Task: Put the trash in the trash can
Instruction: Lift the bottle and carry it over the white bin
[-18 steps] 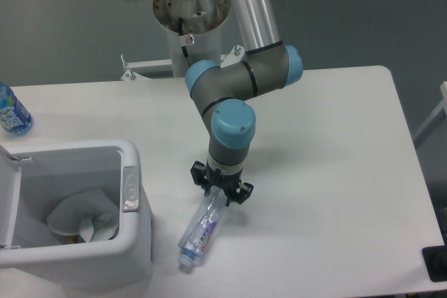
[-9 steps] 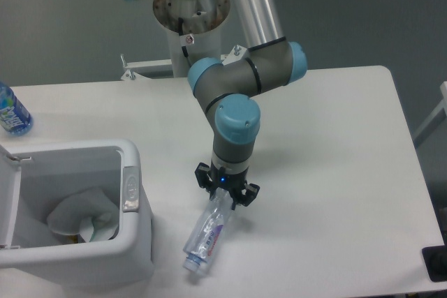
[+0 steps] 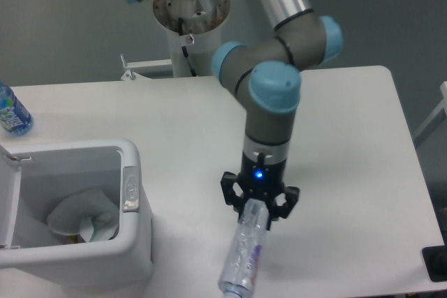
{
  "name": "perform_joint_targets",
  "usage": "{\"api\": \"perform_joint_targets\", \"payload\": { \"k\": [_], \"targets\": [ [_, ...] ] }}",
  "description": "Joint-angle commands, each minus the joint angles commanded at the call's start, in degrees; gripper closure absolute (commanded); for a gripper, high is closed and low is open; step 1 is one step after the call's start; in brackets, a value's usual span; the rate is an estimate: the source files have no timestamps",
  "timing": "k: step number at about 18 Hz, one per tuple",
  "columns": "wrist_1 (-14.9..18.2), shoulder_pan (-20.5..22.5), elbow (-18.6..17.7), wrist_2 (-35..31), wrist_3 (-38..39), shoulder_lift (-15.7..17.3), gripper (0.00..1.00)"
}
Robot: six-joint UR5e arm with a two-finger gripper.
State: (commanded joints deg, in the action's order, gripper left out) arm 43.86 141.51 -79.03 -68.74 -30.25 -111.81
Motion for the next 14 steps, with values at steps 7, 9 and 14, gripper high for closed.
{"api": "perform_joint_targets", "payload": {
  "k": [7, 9, 14],
  "targets": [
    [-1.41, -6.94, 0.72, 1.51, 7.92, 6.59, 0.43],
    [-1.41, -10.09, 0.54, 1.51, 9.42, 7.21, 0.43],
    [-1.32, -16.51, 0.02, 1.42, 12.58, 8.01, 0.43]
  ]
}}
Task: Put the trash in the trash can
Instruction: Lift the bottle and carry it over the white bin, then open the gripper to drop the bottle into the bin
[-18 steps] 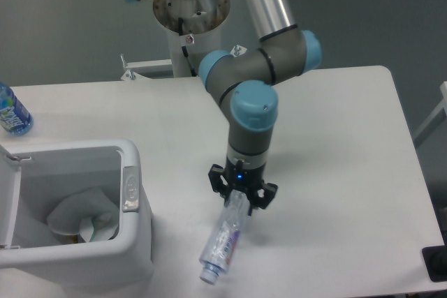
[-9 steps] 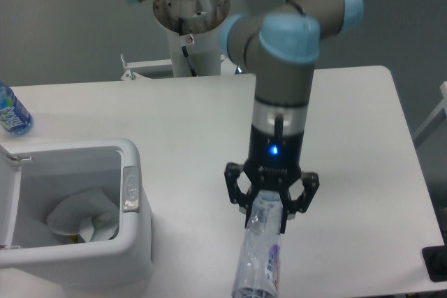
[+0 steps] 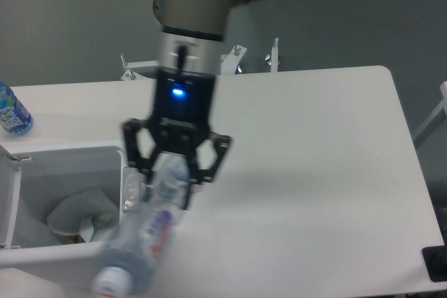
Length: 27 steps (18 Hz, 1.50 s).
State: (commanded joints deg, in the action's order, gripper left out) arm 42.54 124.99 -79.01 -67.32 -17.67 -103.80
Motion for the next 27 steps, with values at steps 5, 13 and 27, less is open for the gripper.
{"api": "perform_joint_targets", "payload": {
  "k": [5, 13, 27],
  "targets": [
    [-0.09, -3.88, -4.65, 0.26, -0.7, -0.61, 0.43],
    [-0.17, -5.29, -5.36, 0.61, -0.35, -2.46, 0.31],
    [0.09, 7.79, -3.0, -5.08, -1.4, 2.2, 0.0]
  ]
}}
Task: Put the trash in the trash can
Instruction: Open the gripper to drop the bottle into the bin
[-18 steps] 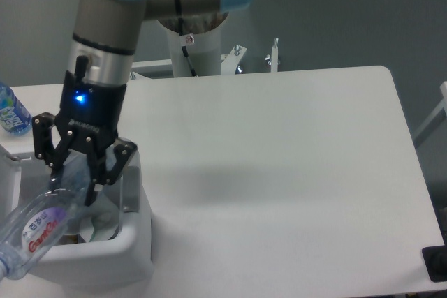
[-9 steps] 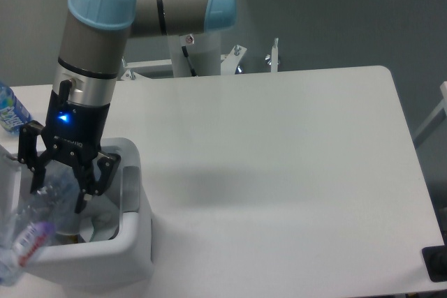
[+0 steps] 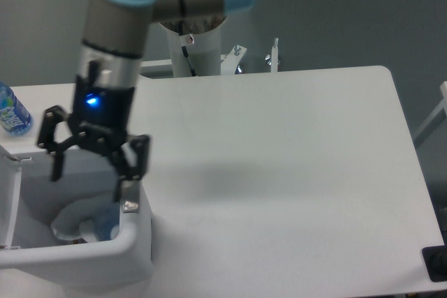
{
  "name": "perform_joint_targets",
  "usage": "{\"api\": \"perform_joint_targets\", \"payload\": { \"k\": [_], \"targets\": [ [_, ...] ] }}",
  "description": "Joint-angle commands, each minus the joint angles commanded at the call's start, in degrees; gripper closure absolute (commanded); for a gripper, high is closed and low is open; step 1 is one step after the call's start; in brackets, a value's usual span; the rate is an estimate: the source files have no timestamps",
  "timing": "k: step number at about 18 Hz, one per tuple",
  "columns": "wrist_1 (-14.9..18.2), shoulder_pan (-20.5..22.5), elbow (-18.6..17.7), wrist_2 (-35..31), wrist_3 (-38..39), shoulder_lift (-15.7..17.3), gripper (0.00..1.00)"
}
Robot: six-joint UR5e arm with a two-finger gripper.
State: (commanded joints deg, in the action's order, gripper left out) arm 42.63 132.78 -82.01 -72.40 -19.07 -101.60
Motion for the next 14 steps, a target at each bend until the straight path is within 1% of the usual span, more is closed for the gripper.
{"api": "perform_joint_targets", "payload": {
  "k": [1, 3, 6, 7, 8, 9, 10, 12, 13, 14],
  "targets": [
    [0.26, 1.58, 0.88, -1.94, -0.61, 0.0, 0.0],
    [0.44, 3.61, 1.41, -6.67, -2.54, -0.26, 0.0],
    [0.7, 5.81, 1.42, -18.53, -11.31, 0.09, 0.0],
    [1.57, 6.6, 1.15, -20.65, -13.78, 0.09, 0.0],
    [3.32, 7.05, 0.98, -21.63, -15.98, 0.26, 0.0],
    [5.86, 8.18, 0.8, -21.9, -18.52, 1.13, 0.0],
    [8.85, 10.02, 0.45, -21.91, -22.12, 2.01, 0.0],
    [14.91, 11.7, 0.45, -21.91, -30.99, 3.68, 0.0],
    [17.12, 12.93, 0.45, -21.91, -33.99, 4.39, 0.0],
    [18.44, 13.98, 0.27, -21.73, -34.89, 5.09, 0.0]
  ]
}}
